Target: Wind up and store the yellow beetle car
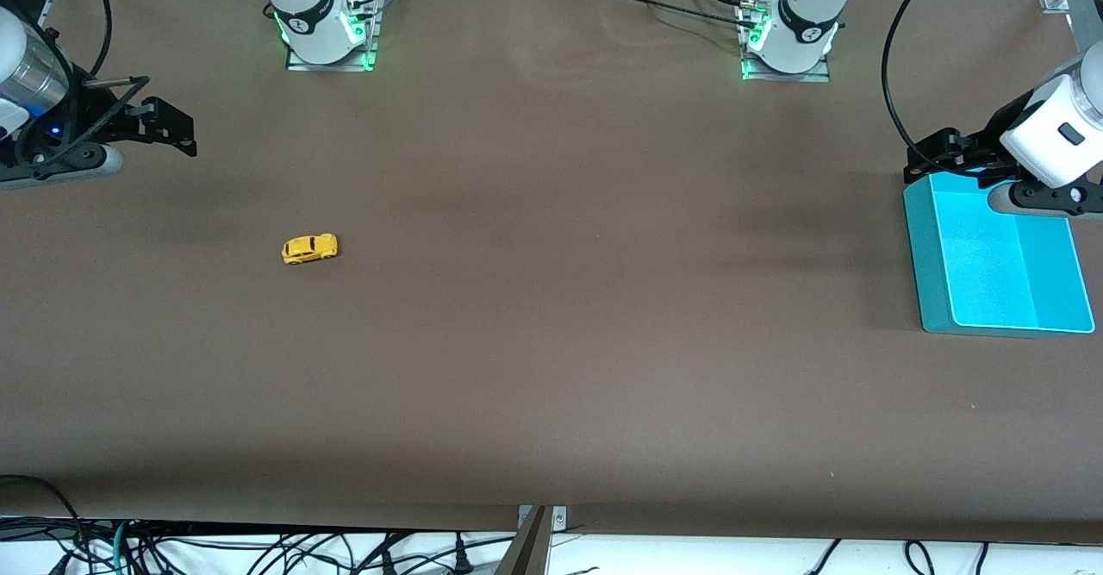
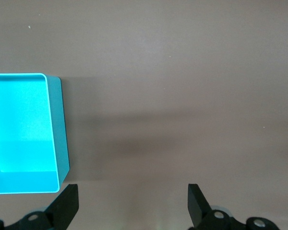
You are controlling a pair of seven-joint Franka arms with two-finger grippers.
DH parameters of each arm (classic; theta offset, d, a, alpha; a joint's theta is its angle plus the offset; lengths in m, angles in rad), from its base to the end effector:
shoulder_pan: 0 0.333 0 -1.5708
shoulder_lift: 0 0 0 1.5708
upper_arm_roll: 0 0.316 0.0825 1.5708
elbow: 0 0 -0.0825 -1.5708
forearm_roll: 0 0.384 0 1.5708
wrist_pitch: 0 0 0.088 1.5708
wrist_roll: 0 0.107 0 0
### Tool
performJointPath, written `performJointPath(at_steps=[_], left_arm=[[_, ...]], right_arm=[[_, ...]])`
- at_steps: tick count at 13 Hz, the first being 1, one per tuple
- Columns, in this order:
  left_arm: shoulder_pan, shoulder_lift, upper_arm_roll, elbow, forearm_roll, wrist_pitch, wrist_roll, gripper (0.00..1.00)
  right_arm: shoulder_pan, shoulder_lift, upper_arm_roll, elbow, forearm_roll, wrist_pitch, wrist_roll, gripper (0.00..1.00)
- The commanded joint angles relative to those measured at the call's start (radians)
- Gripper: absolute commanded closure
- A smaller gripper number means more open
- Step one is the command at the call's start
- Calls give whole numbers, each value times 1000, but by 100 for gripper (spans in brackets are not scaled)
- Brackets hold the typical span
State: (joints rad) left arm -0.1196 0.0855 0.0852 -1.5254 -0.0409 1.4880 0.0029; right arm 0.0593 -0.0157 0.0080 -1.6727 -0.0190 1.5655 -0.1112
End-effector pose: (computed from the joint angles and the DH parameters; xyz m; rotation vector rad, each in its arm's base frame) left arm 0.5698 -0.0263 0.5911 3.1035 -0.0590 -0.1913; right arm 0.5440 0.0347 0.5848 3.1087 0.2794 -0.1435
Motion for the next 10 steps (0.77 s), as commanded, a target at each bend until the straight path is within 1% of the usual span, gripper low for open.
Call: performJointPath(at_steps=[1, 10], left_arm=[[3, 10, -2, 25, 6, -8, -1, 0], [3, 11, -2, 25, 4, -8, -1, 0]], right_arm=[[2, -4, -3, 19, -7, -13, -11, 0], [-1, -1, 0, 5, 1, -5, -11, 0]])
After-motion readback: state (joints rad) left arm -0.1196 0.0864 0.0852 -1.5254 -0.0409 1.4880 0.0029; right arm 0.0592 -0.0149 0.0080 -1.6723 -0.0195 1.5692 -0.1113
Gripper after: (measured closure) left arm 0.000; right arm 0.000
